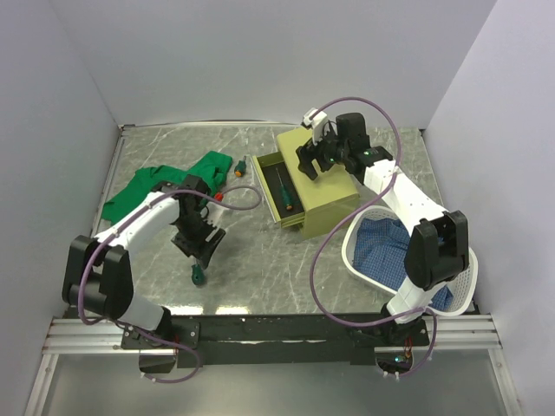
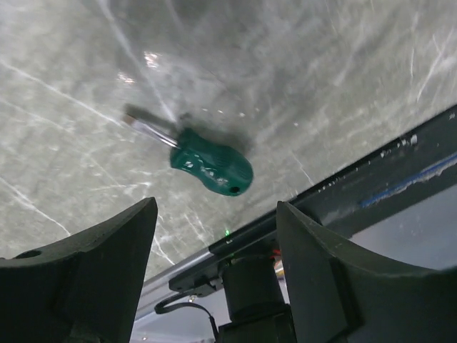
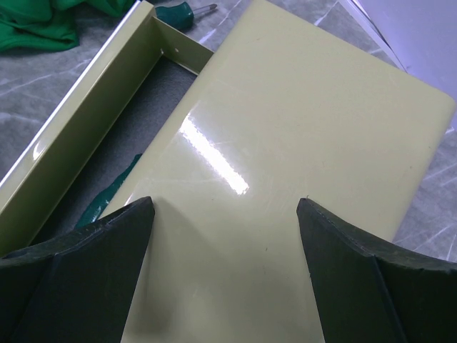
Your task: Sort the tools into containers
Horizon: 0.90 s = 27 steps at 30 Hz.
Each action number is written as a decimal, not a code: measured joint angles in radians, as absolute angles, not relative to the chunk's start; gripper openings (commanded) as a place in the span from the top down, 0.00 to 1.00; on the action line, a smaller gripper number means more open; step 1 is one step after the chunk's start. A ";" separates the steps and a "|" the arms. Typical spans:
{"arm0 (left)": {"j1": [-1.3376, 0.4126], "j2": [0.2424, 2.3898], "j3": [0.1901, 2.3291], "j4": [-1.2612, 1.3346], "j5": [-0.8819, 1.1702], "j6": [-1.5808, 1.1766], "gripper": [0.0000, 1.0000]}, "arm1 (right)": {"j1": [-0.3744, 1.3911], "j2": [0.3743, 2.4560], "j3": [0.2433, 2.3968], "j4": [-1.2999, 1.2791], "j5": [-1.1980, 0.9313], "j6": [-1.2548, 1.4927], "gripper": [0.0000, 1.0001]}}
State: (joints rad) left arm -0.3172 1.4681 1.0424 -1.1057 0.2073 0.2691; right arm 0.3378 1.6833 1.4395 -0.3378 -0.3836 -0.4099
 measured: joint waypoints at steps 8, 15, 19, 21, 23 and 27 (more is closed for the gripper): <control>-0.352 1.510 0.997 -1.120 0.161 0.268 0.28 | 0.338 1.685 1.440 -0.336 -0.385 -0.413 0.11; -0.353 1.551 0.961 -1.090 0.154 0.264 0.30 | 0.338 1.685 1.440 -0.336 -0.386 -0.414 0.11; -0.364 1.599 0.961 -1.049 0.164 0.258 0.31 | 0.338 1.685 1.440 -0.336 -0.386 -0.414 0.11; -0.369 1.616 0.961 -1.032 0.164 0.251 0.32 | 0.338 1.685 1.440 -0.336 -0.386 -0.414 0.11; -0.370 1.629 0.961 -1.020 0.164 0.247 0.34 | 0.338 1.685 1.440 -0.336 -0.385 -0.414 0.11; -0.371 1.636 0.936 -0.999 0.159 0.245 0.38 | 0.338 1.685 1.439 -0.336 -0.385 -0.414 0.11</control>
State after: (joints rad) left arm -0.3706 1.6356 0.9360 -0.9985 0.1593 0.2447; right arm 0.3378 1.6848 1.4395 -0.3359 -0.3855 -0.4141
